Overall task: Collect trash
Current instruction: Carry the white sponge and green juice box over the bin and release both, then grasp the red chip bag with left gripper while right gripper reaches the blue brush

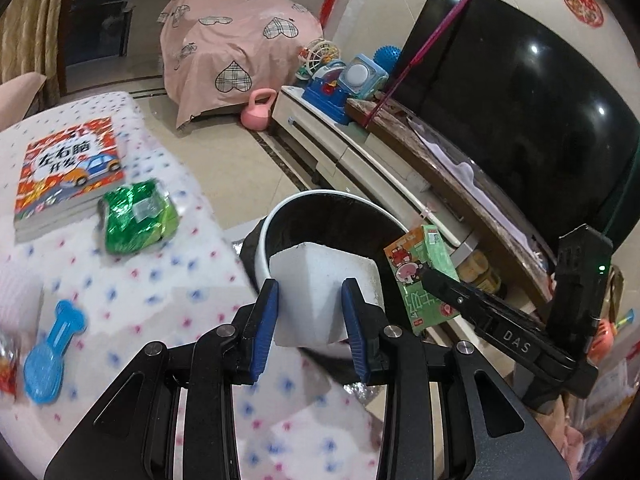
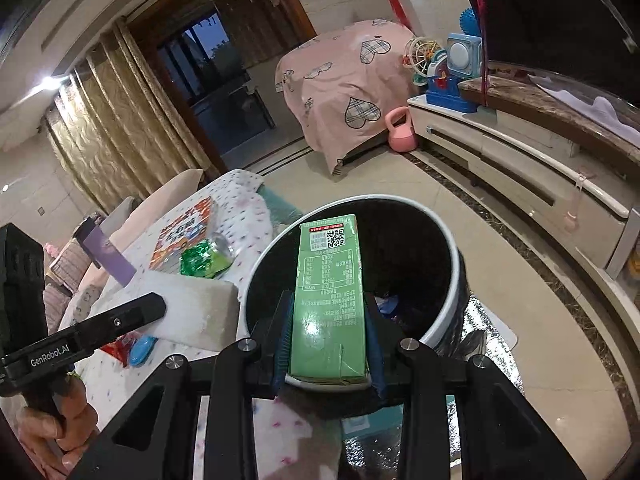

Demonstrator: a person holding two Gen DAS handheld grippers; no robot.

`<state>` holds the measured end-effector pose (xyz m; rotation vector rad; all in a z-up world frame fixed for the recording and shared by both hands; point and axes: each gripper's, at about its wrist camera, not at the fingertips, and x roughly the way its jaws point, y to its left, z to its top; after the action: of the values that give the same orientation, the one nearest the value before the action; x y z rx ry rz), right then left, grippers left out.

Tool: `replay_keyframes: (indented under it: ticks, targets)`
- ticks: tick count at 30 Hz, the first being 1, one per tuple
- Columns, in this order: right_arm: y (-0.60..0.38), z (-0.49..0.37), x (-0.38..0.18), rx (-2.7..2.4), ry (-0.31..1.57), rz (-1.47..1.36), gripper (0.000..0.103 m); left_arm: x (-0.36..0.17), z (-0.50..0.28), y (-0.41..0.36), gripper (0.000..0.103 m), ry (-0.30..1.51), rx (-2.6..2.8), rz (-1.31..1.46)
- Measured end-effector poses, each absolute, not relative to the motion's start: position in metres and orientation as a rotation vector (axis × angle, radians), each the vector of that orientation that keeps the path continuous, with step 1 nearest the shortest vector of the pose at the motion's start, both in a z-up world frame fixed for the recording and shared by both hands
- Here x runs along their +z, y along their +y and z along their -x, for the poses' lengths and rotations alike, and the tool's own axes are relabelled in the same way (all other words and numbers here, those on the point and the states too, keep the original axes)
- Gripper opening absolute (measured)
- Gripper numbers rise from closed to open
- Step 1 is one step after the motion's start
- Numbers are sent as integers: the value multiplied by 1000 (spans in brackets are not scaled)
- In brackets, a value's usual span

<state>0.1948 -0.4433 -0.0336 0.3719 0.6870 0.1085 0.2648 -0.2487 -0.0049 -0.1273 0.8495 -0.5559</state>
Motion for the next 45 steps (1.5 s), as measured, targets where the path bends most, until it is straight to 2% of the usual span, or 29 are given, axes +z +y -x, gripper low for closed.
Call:
replay_keyframes:
  ticks: [13, 16, 20, 23, 25, 29, 31, 34, 45]
  targets:
    - [-463, -224, -39, 92, 725, -355, 32, -24, -294, -283, 32, 914, -542, 57]
    - [-464, -230, -42, 93, 738, -356, 33, -26, -298, -288, 35, 932, -540, 53]
    - [-467, -235, -45, 82, 748, -362, 36, -27, -299, -292, 46, 945, -543, 50]
    - [-469, -233, -43, 75, 738, -375, 47, -25, -293, -286, 64, 935, -536, 67]
    - [-470, -228, -40, 76, 721, -384, 61, -24, -289, -279, 64, 930, -539, 87]
    - [-468, -213, -32, 90, 676, -407, 75, -19, -274, -260, 66, 906, -529, 119]
    - [-464, -204, -28, 98, 650, -411, 90, -17, -261, -245, 67, 884, -511, 131]
    - [-452, -190, -22, 111, 612, -414, 98, -16, -243, -222, 68, 859, -492, 154]
    - [-380, -163, -26, 241, 610, -436, 101, -27, -189, -129, 68, 837, -375, 232]
